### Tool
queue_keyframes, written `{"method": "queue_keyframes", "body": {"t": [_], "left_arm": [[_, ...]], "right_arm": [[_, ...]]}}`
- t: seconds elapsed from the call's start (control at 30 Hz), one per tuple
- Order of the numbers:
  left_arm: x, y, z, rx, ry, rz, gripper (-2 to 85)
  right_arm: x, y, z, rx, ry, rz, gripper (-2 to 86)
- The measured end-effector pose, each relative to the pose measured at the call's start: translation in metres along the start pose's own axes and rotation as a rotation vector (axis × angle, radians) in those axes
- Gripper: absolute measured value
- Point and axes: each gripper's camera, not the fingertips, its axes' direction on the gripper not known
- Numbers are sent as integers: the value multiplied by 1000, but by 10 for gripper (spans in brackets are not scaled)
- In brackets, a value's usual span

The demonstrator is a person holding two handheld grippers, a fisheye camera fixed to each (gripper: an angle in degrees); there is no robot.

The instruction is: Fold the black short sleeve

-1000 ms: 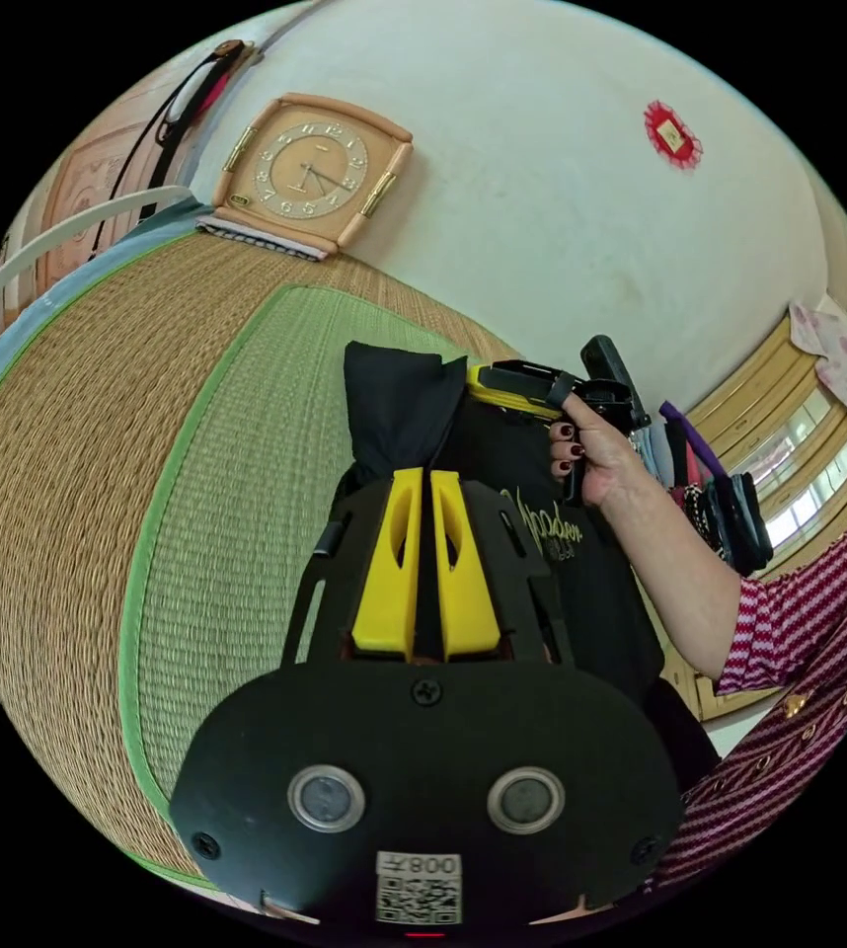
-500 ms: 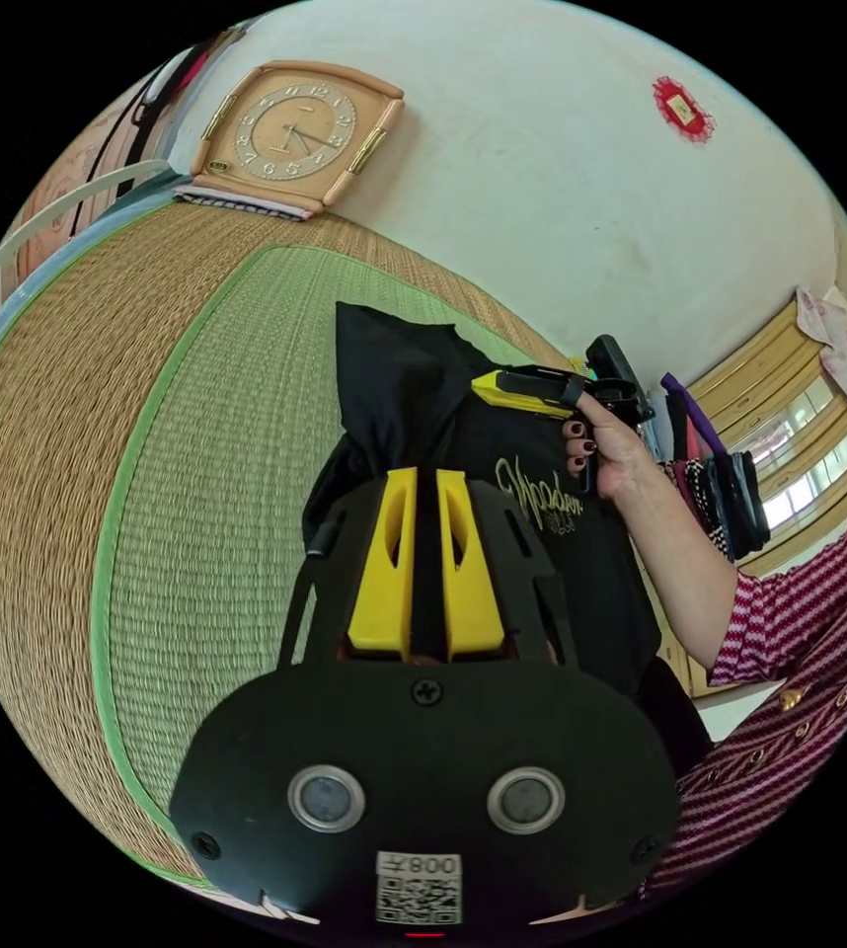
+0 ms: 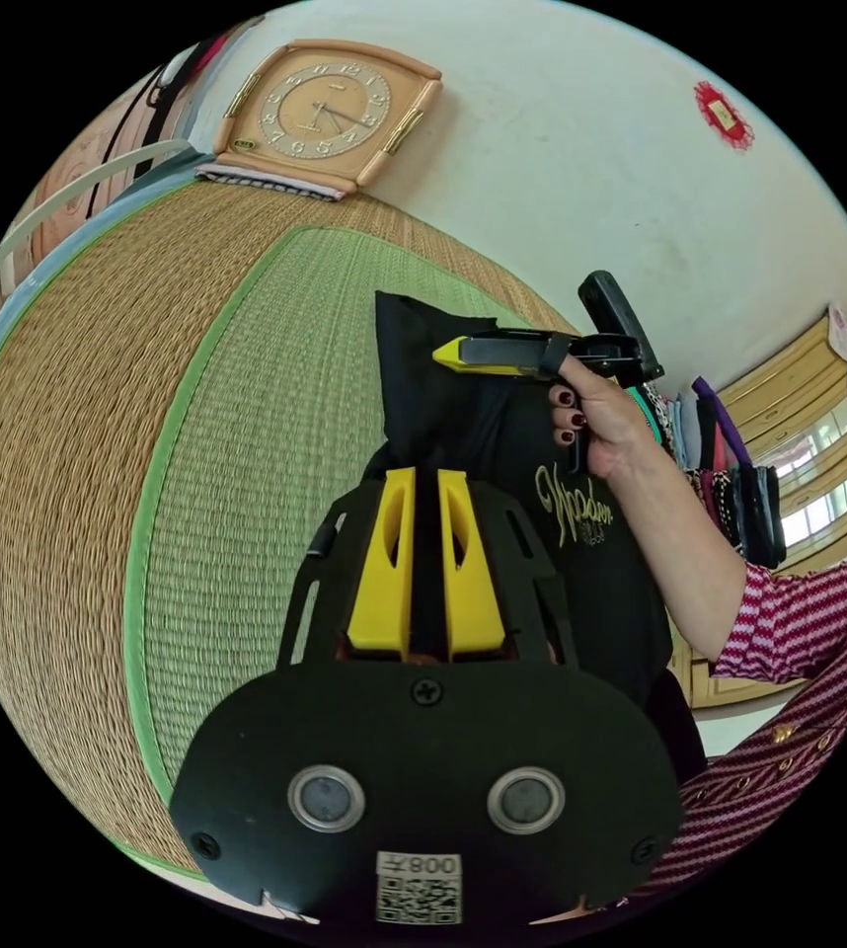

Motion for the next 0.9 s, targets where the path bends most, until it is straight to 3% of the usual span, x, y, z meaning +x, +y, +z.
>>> {"method": "queue_keyframes", "body": {"t": [0.53,0.9], "left_arm": [[-1,-11,-53,39,12,-35,25],[-2,-14,-69,-26,25,-42,9]], "right_arm": [[-8,-12,56,11,31,-44,0],[-4,8,88,-10,84,-26,1]]}}
